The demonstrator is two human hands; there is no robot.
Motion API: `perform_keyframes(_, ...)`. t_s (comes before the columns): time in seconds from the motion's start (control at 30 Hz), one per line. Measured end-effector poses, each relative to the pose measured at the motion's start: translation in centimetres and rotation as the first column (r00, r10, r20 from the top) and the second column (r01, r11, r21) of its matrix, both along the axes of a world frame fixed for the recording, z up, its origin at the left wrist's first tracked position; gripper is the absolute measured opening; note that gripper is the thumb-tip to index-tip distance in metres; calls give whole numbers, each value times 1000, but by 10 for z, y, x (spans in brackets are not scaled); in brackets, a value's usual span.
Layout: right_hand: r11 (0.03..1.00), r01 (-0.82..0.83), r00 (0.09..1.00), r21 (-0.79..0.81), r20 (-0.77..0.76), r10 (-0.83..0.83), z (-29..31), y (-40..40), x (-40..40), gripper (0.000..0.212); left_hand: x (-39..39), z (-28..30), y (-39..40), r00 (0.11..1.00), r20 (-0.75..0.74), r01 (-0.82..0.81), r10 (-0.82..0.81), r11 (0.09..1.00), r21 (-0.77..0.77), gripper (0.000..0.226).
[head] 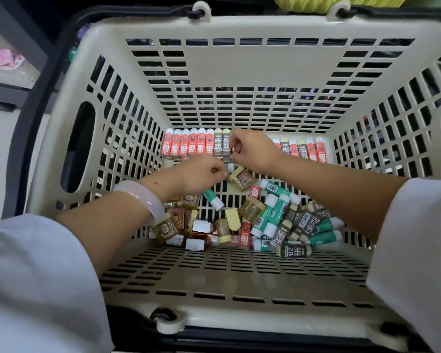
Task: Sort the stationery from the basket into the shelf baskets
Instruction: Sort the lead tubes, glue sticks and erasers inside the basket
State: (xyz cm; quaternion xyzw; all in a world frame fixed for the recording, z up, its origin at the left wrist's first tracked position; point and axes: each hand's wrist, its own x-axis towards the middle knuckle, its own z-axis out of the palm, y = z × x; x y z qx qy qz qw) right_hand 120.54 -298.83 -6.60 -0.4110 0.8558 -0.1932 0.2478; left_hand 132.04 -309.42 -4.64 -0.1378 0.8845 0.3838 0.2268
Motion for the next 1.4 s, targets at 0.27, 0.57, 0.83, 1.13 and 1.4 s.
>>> perform_keyframes(0.27,684,-576,816,448,271,510,37,60,-6,25,11,-5,36,892,11,451,-451,892,33,55)
perform_keyframes(0.57,597,-619,779,511,304,548,25,66,13,45,12,-5,51,707,63,681,-705,653,-331,48)
perform_keyframes(0.83,544,-274,790,793,-137,597,55,69,-21,42,6,-4,26,778,266,582,-569,492,-647,37)
perform_keyframes(1.13,408,-626,696,664,241,677,42,83,16,65,4,-5,40,760,52,624,-648,705,-338,29)
perform_keyframes(1.4,410,-615,587,674,43,809,21,108,27,90,4,-4,36,805,64,585,-590,771,-252,27)
